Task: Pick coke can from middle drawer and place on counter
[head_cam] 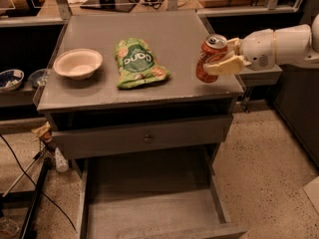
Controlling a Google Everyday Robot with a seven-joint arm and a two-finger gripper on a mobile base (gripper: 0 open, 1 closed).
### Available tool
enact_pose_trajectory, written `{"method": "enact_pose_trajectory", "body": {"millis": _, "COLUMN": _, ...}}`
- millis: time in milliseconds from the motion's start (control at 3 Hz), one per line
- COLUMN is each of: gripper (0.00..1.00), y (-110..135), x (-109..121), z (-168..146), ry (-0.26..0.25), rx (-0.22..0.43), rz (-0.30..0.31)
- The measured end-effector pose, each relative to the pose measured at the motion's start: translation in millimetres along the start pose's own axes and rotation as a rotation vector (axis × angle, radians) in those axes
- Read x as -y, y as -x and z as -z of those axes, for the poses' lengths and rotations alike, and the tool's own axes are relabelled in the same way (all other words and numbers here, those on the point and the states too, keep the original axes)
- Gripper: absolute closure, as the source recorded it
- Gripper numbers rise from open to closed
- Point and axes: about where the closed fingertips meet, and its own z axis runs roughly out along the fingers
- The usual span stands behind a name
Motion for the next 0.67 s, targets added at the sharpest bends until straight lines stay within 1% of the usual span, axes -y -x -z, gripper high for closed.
{"method": "enact_pose_trajectory", "body": {"millis": 333, "gripper": 1.0, "y": 1, "x": 2, "z": -3, "ry": 0.009, "rx": 0.003, "rz": 0.0}}
{"method": "enact_pose_trajectory", "body": {"millis": 667, "gripper": 1.0, "y": -3, "x": 25, "z": -23, "ry": 0.062, "rx": 0.028, "rz": -0.014}}
